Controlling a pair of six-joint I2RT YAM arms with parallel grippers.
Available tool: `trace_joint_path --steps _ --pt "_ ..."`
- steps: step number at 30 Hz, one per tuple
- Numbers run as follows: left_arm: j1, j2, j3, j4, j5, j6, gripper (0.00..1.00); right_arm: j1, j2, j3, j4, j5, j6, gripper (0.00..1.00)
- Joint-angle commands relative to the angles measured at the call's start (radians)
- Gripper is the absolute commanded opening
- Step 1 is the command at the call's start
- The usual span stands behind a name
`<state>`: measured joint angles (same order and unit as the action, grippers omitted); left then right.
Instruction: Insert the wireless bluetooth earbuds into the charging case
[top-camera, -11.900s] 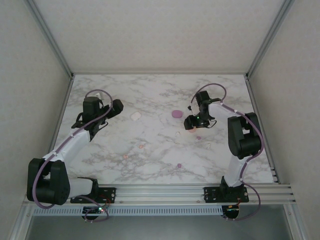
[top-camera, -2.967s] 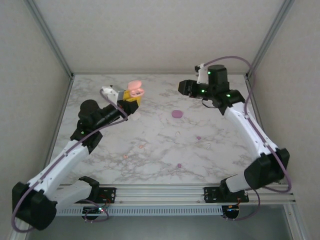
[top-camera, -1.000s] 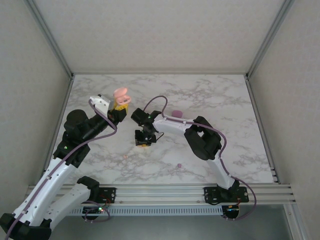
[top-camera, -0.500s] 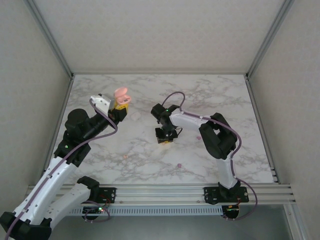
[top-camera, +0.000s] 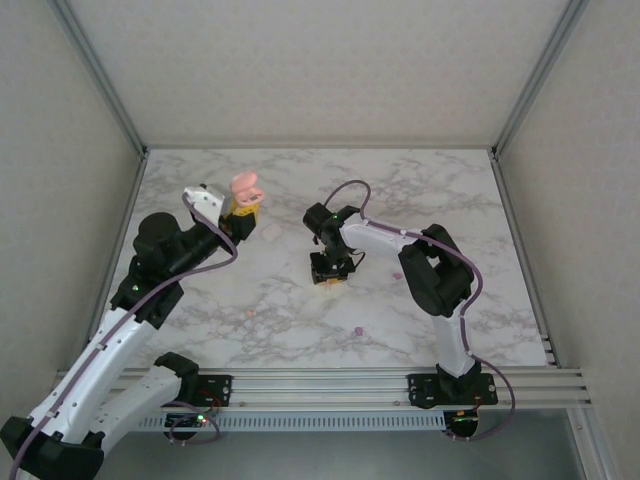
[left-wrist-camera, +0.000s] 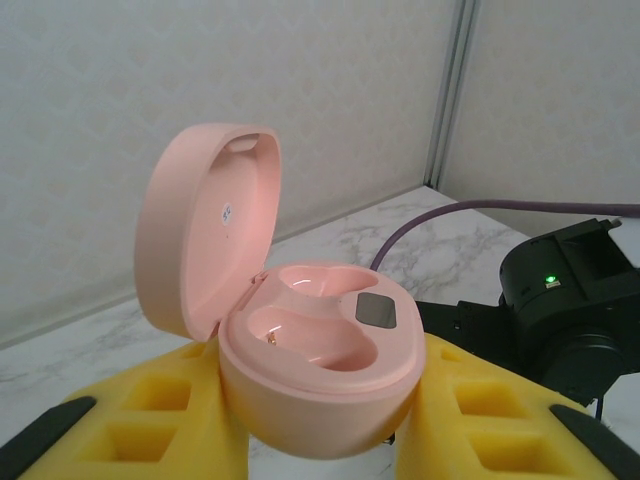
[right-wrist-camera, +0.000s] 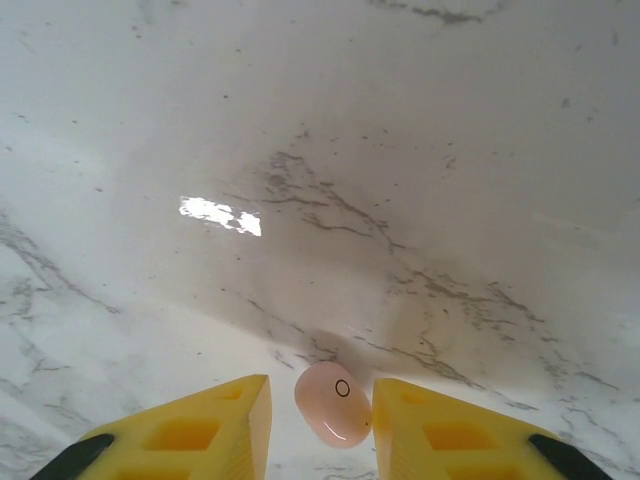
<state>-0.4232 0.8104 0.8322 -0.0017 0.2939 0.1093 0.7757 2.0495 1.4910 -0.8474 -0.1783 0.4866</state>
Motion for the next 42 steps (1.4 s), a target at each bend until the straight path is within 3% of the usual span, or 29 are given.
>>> trace_joint_path --steps 1,10,23,42 --pt "0.007 0.007 0.034 0.023 0.016 0.005 0.13 0.006 0.011 0.016 0.001 -0.049 0.019 0.33" --pt "0.007 0.017 0.036 0.032 0.016 0.000 0.13 0.008 0.006 0.009 0.013 -0.096 0.037 0.33" --pt "0.006 0.012 0.031 0.032 0.013 -0.002 0.13 0.063 0.078 0.129 -0.127 0.081 -0.054 0.33" --pt "0.006 -0.010 0.031 0.023 0.010 -0.010 0.13 0.105 0.152 0.209 -0.211 0.102 -0.183 0.26"
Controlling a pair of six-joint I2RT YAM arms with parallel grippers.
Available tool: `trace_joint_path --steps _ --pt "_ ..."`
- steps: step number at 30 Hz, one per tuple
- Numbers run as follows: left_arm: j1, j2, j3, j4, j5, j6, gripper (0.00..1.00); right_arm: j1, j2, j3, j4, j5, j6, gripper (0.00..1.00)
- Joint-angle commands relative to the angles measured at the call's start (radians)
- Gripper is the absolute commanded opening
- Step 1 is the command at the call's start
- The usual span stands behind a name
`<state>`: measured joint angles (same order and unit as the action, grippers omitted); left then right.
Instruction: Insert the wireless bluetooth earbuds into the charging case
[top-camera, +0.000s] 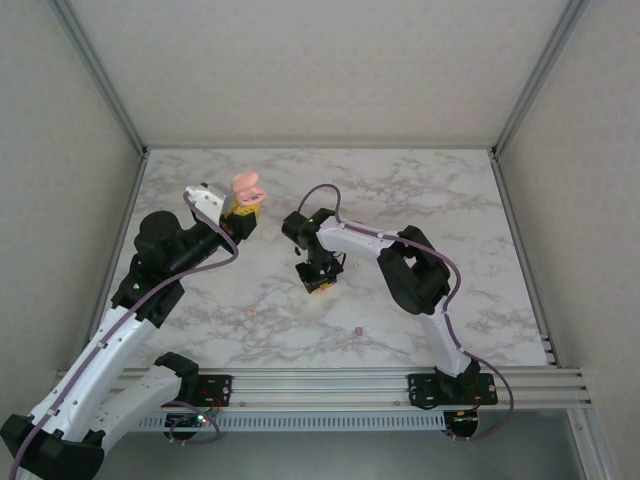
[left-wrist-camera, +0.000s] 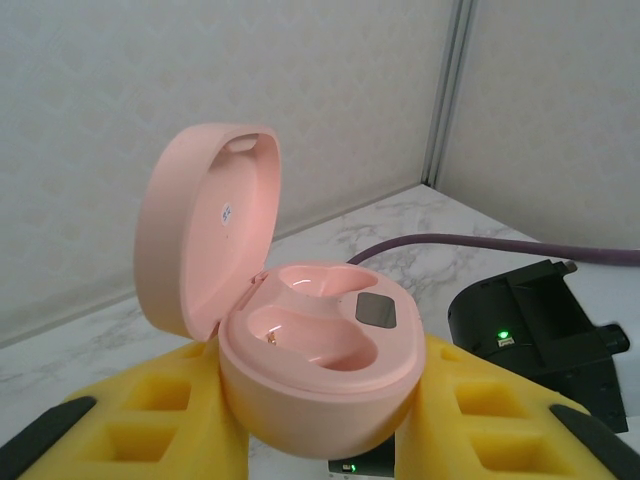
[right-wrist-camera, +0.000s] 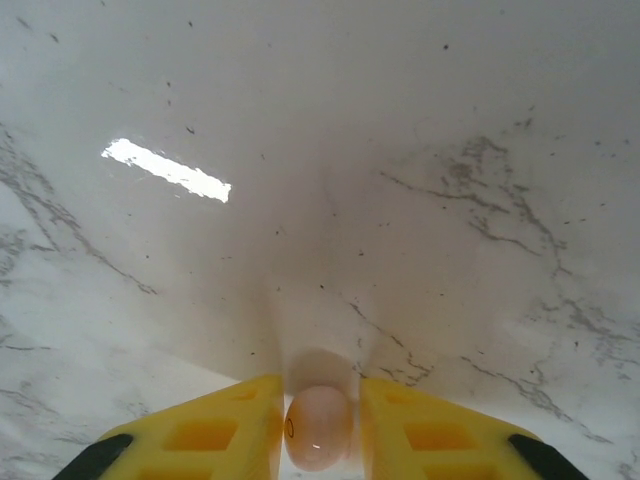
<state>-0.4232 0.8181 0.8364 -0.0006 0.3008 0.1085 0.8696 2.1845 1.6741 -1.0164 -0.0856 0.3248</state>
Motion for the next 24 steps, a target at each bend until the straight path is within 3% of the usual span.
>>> trace_joint_path --steps 1,15,21,24 --pt "0.007 -0.017 0.026 0.022 0.002 -0.010 0.14 0.012 0.018 0.026 -0.042 0.012 -0.022 0.26" --pt "0.007 -0.008 0.017 0.026 0.003 -0.013 0.13 -0.010 -0.052 -0.010 0.017 0.016 0.040 0.18" --pt "0.006 0.046 0.008 0.061 0.055 -0.026 0.13 -0.117 -0.277 -0.135 0.183 -0.157 0.113 0.18" --pt "0.006 0.096 0.009 0.081 0.104 -0.035 0.13 -0.224 -0.402 -0.199 0.281 -0.336 0.165 0.18"
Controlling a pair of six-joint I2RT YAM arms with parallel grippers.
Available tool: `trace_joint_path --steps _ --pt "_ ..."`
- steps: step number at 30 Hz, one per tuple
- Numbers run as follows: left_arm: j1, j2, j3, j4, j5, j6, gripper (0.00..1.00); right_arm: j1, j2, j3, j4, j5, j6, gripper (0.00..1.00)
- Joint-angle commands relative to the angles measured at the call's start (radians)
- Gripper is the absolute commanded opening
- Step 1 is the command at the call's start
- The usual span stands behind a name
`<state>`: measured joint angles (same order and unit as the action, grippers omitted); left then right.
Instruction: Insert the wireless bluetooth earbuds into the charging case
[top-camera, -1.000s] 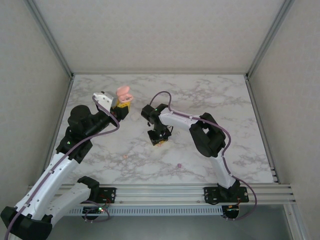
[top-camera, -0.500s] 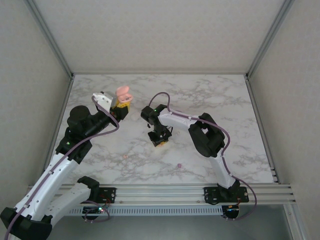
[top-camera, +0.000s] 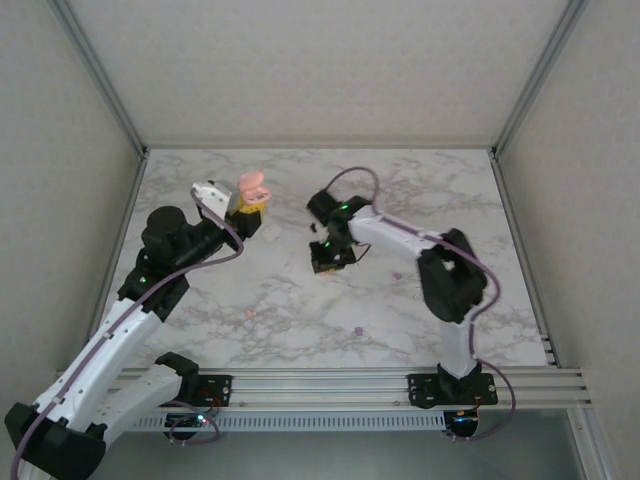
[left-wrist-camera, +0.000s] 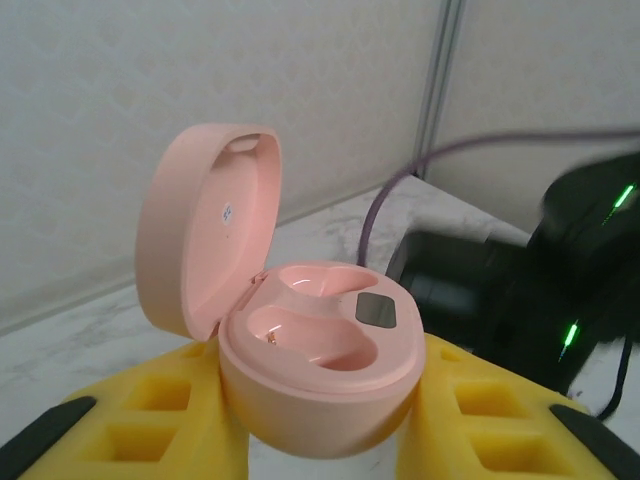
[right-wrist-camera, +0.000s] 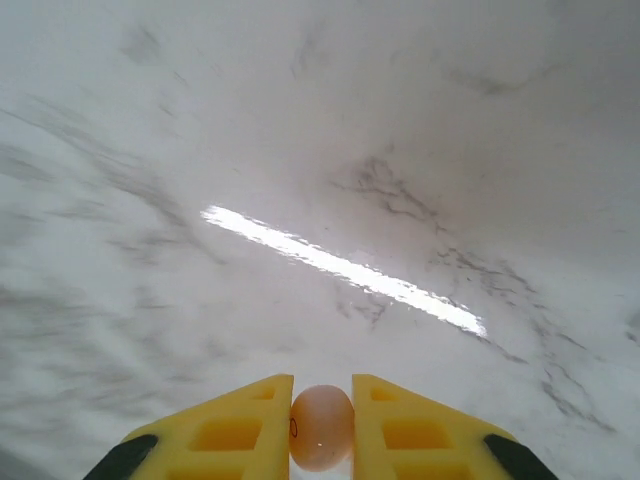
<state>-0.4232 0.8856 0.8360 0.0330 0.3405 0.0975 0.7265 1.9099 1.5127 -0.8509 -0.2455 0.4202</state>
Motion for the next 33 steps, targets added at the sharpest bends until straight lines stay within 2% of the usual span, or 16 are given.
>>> trace_joint_path --steps 1,8,13,20,33 --pt "0.006 0.046 0.011 0.057 0.084 -0.030 0.13 -0.117 -0.166 -0.056 0.152 -0.246 0.092 0.18" --pt "0.001 0.139 0.015 0.145 0.172 -0.056 0.13 -0.291 -0.295 -0.064 0.299 -0.717 0.186 0.18" --pt "-0.005 0.185 0.018 0.196 0.243 -0.049 0.13 -0.325 -0.295 -0.031 0.400 -0.974 0.264 0.18" --pt "-0.015 0.204 0.035 0.201 0.308 -0.004 0.13 -0.325 -0.281 0.020 0.423 -1.063 0.304 0.18" --pt "-0.029 0.232 0.057 0.202 0.357 0.058 0.13 -0.323 -0.293 -0.004 0.570 -1.055 0.449 0.19"
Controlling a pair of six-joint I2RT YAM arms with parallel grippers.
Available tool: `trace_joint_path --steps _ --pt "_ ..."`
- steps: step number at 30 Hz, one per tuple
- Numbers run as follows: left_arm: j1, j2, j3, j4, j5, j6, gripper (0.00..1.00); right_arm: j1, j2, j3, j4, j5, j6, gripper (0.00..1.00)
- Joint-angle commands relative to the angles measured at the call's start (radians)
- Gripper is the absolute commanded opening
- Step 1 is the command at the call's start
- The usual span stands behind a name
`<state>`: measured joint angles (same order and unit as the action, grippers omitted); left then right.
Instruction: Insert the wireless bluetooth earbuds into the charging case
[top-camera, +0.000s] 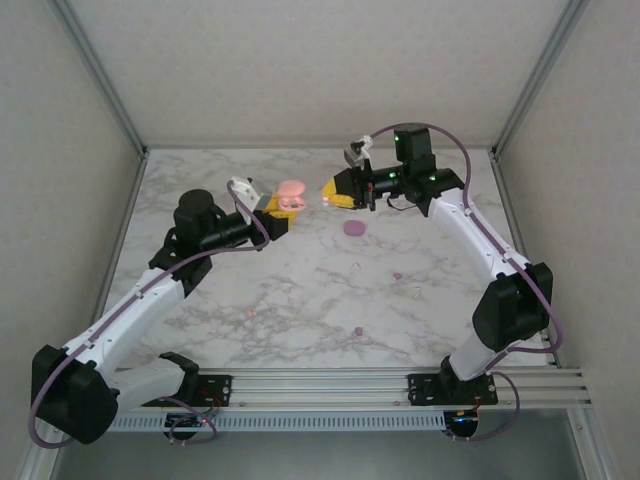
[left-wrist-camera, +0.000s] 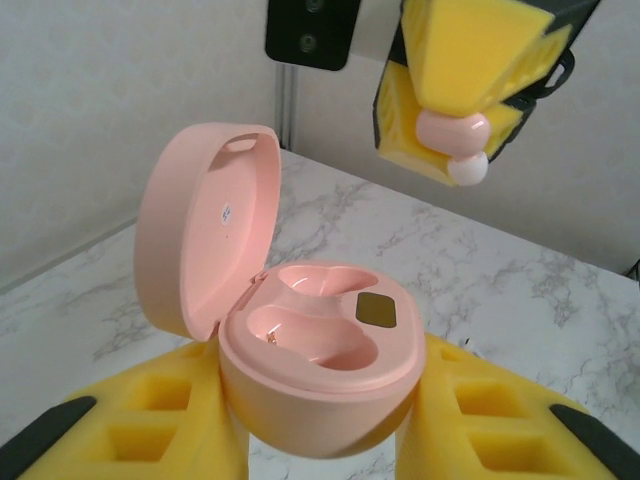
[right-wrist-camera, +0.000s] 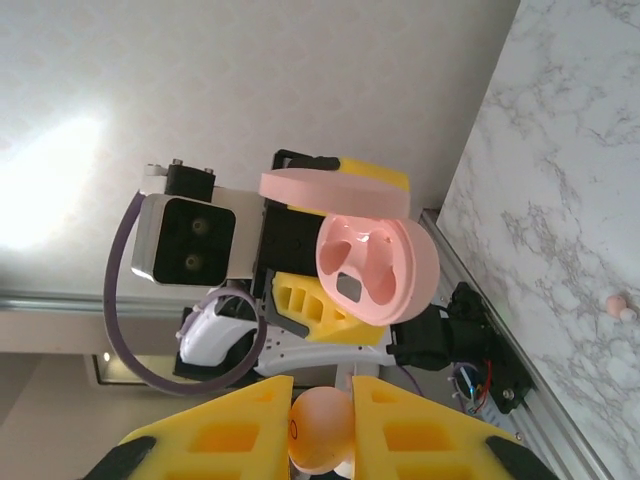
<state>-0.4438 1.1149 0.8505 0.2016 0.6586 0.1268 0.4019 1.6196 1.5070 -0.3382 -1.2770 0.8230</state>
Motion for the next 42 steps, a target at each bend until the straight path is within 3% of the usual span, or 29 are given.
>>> trace_joint_path --steps 1,4,8,23,42 --pt "-0.011 0.003 0.042 0.034 0.042 0.031 0.13 0.000 -0.003 -0.002 0.062 -0.023 0.049 0.19" --pt "-0.015 0.003 0.043 0.035 0.045 0.036 0.13 0.000 -0.002 -0.007 0.072 -0.010 0.061 0.19" --pt "-0.023 -0.003 0.034 0.046 0.044 0.063 0.13 0.019 -0.009 0.027 -0.056 0.083 -0.060 0.19" --pt "-0.045 0.025 0.048 0.087 0.082 0.073 0.13 0.087 -0.103 -0.047 0.116 0.224 -0.105 0.19" --pt "-0.058 0.029 0.058 0.123 0.087 0.029 0.13 0.126 -0.110 -0.070 0.037 0.351 -0.212 0.19"
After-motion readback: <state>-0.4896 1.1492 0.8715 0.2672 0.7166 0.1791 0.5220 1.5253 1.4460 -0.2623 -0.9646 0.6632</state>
